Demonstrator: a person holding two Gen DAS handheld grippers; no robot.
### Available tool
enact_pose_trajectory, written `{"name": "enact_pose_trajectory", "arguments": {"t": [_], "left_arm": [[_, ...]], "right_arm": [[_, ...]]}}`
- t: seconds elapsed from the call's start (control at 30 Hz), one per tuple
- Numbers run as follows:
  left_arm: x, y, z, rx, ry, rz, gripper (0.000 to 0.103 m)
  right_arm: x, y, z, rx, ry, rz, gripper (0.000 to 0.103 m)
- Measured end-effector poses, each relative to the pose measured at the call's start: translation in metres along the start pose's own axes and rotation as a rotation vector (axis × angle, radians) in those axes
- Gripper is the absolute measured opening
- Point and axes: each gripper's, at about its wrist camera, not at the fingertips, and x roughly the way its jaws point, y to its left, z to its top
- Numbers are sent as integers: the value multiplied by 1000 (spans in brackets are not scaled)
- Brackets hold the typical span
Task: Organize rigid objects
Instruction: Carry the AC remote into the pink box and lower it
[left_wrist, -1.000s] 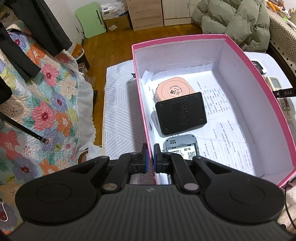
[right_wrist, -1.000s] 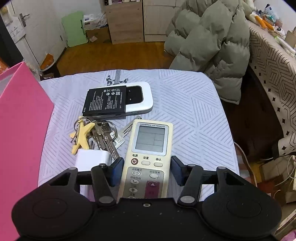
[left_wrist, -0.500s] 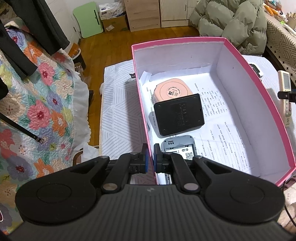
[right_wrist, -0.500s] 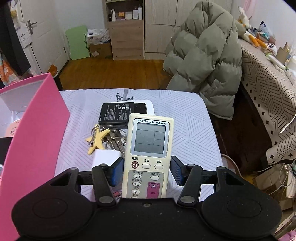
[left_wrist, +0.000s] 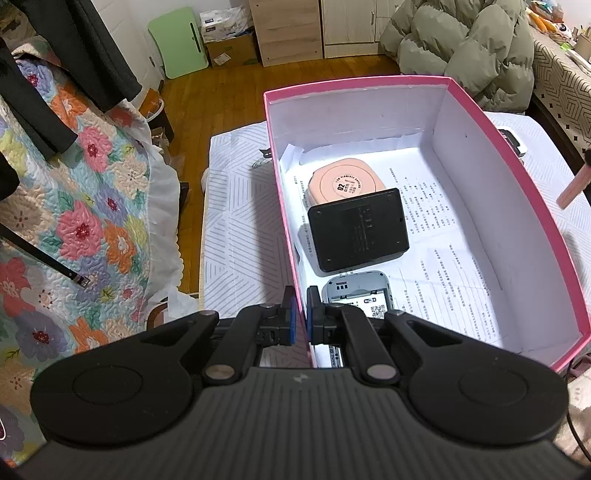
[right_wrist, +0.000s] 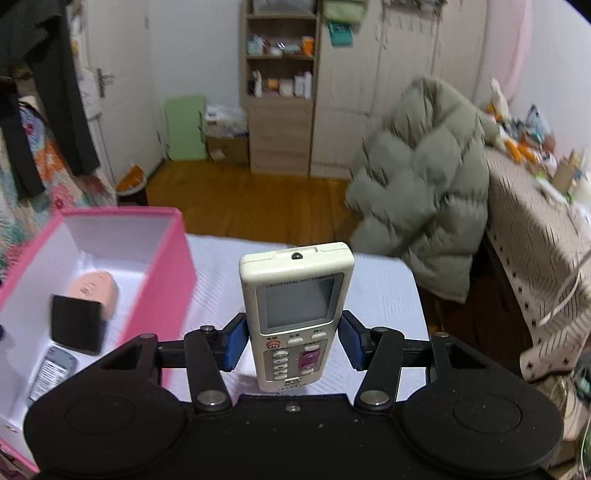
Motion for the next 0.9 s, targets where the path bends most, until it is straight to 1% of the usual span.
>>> {"name": "enact_pose_trajectory", "arguments": {"t": [0.13, 0.2, 0.27, 0.33, 0.4, 0.5, 0.53, 0.6, 0.7, 0.8, 0.9], "left_arm": [[0, 0, 0, 0, 0, 0, 4], [0, 0, 0, -1, 0, -2, 4], [0, -1, 0, -3, -1, -5, 4], [-1, -1, 0, -4, -1, -6, 4], [-1, -1, 0, -3, 0, -7, 4], [-1, -1, 0, -6, 0, -10, 4], [-2, 0, 0, -8, 0, -13, 4], [-3, 2, 0, -15, 1, -22, 4], [-4, 4, -1, -23, -2, -34, 4], [-4, 4, -1, -25, -6, -39, 4], [-3, 6, -2, -27, -9, -43, 4]], "right_arm": [[-21, 15, 7, -36, -57, 32, 58], [-32, 22, 11, -56, -80, 61, 58], [-44, 29, 13, -75, -98, 107, 58], [-55, 37, 15, -98, -105, 175, 58], [-60, 44, 16, -125, -89, 250, 58], [-56, 59, 16, -180, -30, 361, 58], [-57, 66, 15, -211, -36, 368, 58], [-57, 77, 16, -248, -32, 351, 58], [-55, 84, 20, -255, 12, 445, 58], [-58, 97, 16, -310, 25, 455, 58], [-46, 112, 9, -353, 101, 482, 58]]}}
